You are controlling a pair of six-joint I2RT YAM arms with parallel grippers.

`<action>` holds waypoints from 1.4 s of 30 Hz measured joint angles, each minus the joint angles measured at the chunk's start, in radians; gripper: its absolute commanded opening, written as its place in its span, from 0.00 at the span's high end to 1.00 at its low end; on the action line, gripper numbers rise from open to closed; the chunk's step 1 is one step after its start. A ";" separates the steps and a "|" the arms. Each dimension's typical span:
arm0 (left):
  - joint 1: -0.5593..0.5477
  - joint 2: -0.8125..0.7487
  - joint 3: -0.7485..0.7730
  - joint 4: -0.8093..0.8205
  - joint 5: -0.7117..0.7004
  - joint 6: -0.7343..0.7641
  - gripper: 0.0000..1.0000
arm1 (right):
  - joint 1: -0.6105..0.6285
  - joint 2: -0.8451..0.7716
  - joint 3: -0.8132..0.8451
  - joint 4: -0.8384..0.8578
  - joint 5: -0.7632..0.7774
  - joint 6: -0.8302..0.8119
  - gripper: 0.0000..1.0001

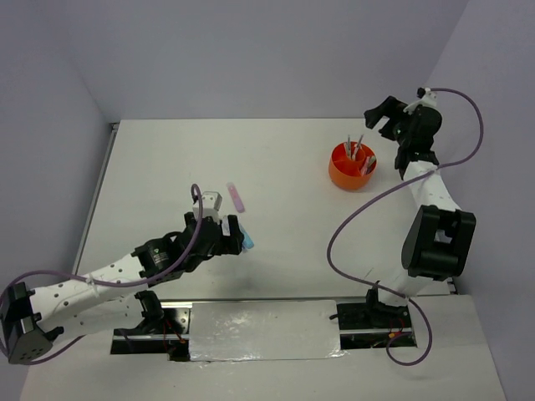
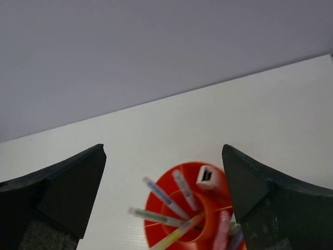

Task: Sort the stationery into containers
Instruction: Pick up the pen from the center of the board.

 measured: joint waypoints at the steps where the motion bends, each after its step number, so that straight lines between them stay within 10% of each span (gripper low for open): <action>1: 0.000 0.015 0.014 -0.009 -0.013 -0.007 0.01 | 0.013 -0.027 -0.031 0.011 0.010 0.019 0.00; 7: 0.050 0.136 0.140 -0.074 -0.073 -0.055 0.01 | 0.157 -0.264 -0.269 -0.025 0.202 0.071 0.00; 13: 0.172 0.390 0.357 -0.140 -0.101 -0.078 0.02 | 0.656 -0.603 -0.298 -0.206 0.579 -0.022 0.00; 23: 0.246 0.827 0.673 -0.240 -0.099 -0.104 0.08 | 0.799 -0.890 -0.304 -0.487 0.777 -0.002 0.00; 42: 0.431 1.070 0.839 -0.261 0.016 -0.098 0.22 | 0.836 -0.894 -0.444 -0.538 0.387 -0.029 0.03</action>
